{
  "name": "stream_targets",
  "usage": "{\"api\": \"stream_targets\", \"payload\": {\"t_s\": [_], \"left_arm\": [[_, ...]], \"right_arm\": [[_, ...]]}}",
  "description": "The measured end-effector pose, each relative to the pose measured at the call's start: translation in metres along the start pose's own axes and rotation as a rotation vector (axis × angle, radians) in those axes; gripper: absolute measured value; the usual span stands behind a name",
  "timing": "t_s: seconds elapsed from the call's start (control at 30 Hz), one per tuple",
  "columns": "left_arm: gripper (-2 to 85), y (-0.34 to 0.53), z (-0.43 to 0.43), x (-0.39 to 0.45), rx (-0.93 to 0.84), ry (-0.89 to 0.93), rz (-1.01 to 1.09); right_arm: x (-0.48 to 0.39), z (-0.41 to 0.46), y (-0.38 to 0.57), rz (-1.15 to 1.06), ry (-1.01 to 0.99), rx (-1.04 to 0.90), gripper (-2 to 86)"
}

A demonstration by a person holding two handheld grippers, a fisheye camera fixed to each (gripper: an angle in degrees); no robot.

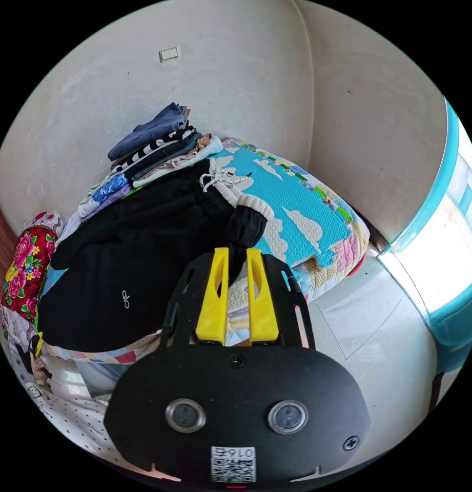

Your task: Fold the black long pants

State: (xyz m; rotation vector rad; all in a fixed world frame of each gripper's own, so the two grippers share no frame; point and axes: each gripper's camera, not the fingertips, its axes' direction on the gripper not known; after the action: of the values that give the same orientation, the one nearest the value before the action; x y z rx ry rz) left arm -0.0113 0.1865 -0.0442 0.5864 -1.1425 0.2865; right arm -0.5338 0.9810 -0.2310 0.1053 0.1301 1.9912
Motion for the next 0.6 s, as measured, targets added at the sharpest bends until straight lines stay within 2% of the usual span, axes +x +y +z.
{"api": "stream_targets", "payload": {"t_s": [0.1,0.2,0.27,0.37,0.47,0.6], "left_arm": [[-0.9,-0.001,-0.025,0.001,0.062,0.079,0.045],[-1.0,-0.005,-0.054,0.004,0.136,0.158,0.084],[-1.0,-0.008,-0.071,0.009,0.168,0.157,0.115],[-1.0,-0.011,-0.099,0.021,0.227,0.135,0.165],[-1.0,-0.013,-0.122,0.032,0.286,0.146,0.213],[-0.9,-0.019,-0.143,0.048,0.331,0.148,0.261]], "right_arm": [[0.012,0.004,0.011,0.0,-0.047,0.026,5.0],[0.033,-0.007,0.021,0.054,-0.183,0.113,3.6],[0.058,-0.02,0.032,0.11,-0.341,0.207,2.6],[0.076,-0.035,0.046,0.139,-0.443,0.289,1.3],[0.081,-0.053,0.058,0.109,-0.485,0.373,0.1],[0.084,-0.065,0.063,0.083,-0.493,0.392,0.8]]}}
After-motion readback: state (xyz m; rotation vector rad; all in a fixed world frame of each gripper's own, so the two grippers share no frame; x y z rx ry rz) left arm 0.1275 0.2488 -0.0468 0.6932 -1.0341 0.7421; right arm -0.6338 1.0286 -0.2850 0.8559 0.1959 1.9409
